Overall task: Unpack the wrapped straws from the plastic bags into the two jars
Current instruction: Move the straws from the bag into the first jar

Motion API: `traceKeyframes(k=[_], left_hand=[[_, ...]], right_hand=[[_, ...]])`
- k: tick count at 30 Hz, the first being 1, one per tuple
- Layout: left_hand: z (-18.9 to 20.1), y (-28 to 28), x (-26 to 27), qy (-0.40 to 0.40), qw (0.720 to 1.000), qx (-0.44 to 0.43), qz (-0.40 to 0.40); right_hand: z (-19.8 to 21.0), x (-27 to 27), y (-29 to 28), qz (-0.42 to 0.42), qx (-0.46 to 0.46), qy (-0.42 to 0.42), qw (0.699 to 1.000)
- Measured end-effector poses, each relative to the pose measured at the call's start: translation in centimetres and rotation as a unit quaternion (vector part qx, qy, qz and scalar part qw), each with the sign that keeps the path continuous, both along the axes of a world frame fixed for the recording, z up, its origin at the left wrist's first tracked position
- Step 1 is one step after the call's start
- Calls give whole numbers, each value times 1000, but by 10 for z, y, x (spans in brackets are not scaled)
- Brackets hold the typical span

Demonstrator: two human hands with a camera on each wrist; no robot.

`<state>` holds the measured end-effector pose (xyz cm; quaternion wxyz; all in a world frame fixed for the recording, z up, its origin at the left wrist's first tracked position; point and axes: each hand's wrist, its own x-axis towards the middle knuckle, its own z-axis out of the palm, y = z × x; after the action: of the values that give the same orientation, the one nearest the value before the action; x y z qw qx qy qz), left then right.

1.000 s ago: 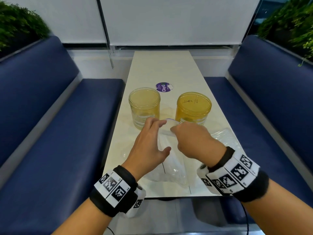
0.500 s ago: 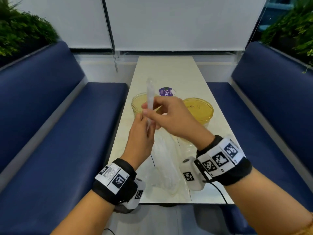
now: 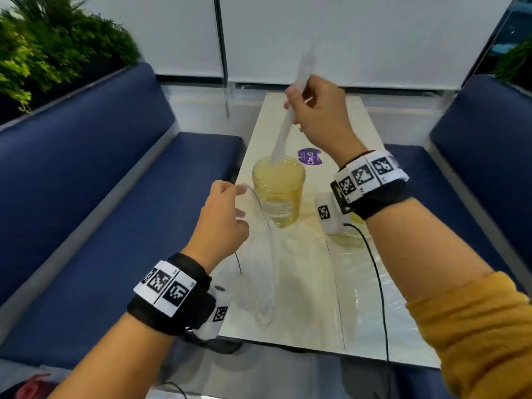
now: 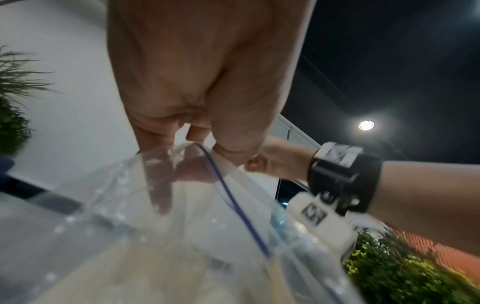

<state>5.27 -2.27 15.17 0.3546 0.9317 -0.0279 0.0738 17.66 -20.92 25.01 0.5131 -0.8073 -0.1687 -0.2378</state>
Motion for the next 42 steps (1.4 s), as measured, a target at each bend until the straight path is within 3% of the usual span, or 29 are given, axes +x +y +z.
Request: traceKeyframes(k=[2,6,11,15,19,22,24,25,27,28,31,36,39,42], left_hand=[[1,3,8,-6,1000,3,3],[6,9,18,28,1000,-11,-4],[14,12,22,35,999,20,8],[25,12,19,78,993,82,-40],[33,8,19,73,984,158,-37],[37,3,21,71,990,114,-39],[37,1,24,70,994,74,-39],[36,0,25,71,995,58,-40],[34,-1,26,84,995,24,-42],[33,-2,26,88,995,10,-45],[28,-8,20,87,995,-5,-49],[23,-23,8,84,994,-32,-68],[21,-27,6,73,994,-33,-81],[18,-29,6,66,993,-13,-93]], right_hand=[[-34,23,13,-33,-58,38,997],[-99,50,24,-41,-144,202,968],[-118,56,23,-37,-167,304,937],[-102,46,13,-74,-190,299,932],[-70,20,4,-167,-241,170,941],[-40,-20,15,-173,-246,109,947],[-29,-48,24,-95,-265,150,948],[-28,-62,29,-30,-276,210,937],[-40,-83,37,77,-315,329,887],[-51,-90,40,92,-358,335,866],[-81,-100,46,34,-502,287,815],[-105,-91,38,5,-568,392,723],[-113,-89,31,25,-577,410,706],[-117,-91,25,28,-556,409,724]])
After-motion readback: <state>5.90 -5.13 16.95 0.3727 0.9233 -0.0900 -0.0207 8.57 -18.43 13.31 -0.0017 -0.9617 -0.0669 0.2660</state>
